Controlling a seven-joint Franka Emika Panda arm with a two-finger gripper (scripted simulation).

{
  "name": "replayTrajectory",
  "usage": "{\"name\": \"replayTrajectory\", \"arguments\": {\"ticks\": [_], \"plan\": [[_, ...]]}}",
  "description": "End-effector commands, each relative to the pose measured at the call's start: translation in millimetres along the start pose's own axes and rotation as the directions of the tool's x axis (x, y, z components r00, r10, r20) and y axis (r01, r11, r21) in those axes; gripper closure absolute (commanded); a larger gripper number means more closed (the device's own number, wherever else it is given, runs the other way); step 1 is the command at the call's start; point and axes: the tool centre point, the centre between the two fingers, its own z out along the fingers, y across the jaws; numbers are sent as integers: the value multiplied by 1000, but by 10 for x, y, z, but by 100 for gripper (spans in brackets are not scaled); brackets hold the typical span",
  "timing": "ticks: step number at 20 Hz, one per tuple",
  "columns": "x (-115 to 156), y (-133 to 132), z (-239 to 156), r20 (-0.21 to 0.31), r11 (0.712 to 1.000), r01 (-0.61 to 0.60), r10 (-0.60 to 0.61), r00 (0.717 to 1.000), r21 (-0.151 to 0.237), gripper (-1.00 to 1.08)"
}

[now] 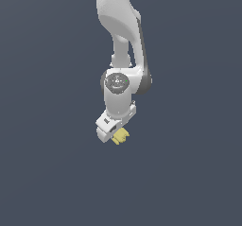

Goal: Pick up the object and move it to a goal position.

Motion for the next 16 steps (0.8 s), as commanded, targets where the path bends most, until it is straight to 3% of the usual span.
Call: {"name": "replayTrajectory", "arguments": {"ticks": [1,15,16], "plan": [[-2,0,32,0,1000,0,0,1000,0,-92],[2,-1,499,0,1000,5,-5,1000,0,-92],[2,-1,499,0,1000,5,-5,1000,0,108]]}}
